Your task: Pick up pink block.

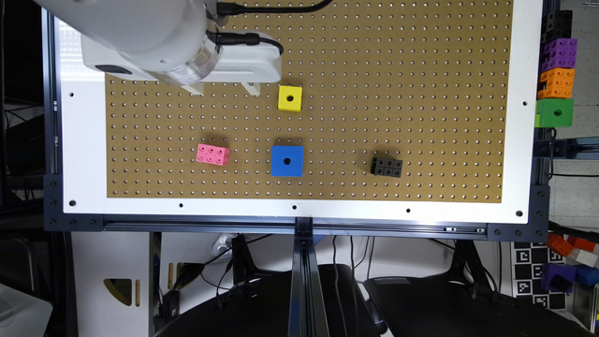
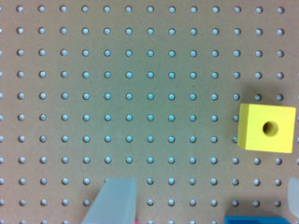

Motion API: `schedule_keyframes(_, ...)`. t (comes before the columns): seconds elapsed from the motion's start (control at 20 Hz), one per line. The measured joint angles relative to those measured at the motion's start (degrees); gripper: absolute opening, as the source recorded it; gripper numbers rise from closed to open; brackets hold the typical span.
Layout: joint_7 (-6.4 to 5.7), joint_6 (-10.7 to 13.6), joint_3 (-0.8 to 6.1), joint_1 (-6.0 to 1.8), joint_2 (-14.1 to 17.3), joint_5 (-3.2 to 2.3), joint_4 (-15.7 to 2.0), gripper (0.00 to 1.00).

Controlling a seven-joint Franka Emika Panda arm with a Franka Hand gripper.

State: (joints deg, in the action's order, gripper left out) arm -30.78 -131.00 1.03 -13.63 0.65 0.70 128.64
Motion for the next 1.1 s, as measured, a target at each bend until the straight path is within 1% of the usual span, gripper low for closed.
schedule_keyframes(0.15,-0.15,0.0,0.0,-0.03,0.0,0.0,0.21,1.0)
schedule_keyframes(0.25,-0.13,0.0,-0.01,-0.31,0.0,-0.06,0.22,1.0)
schedule_keyframes(0.4,0.54,-0.3,-0.03,-1.99,0.1,-0.22,-0.21,1.0)
schedule_keyframes(0.5,0.7,-0.3,-0.03,-2.67,0.8,-0.29,-1.23,1.0)
schedule_keyframes(0.65,0.72,-0.3,-0.03,-3.22,3.0,-0.44,-3.87,1.0)
schedule_keyframes(0.75,0.81,-0.3,-0.03,-3.75,5.3,-0.75,-6.47,1.0)
schedule_keyframes(0.85,1.06,-0.3,-0.04,-4.28,7.6,-0.95,-8.97,1.0)
schedule_keyframes(0.95,1.58,-0.3,-0.04,-4.89,9.7,-1.05,-11.16,1.0)
schedule_keyframes(1.1,2.68,-0.2,-0.05,-5.99,11.5,-1.09,-13.33,1.0)
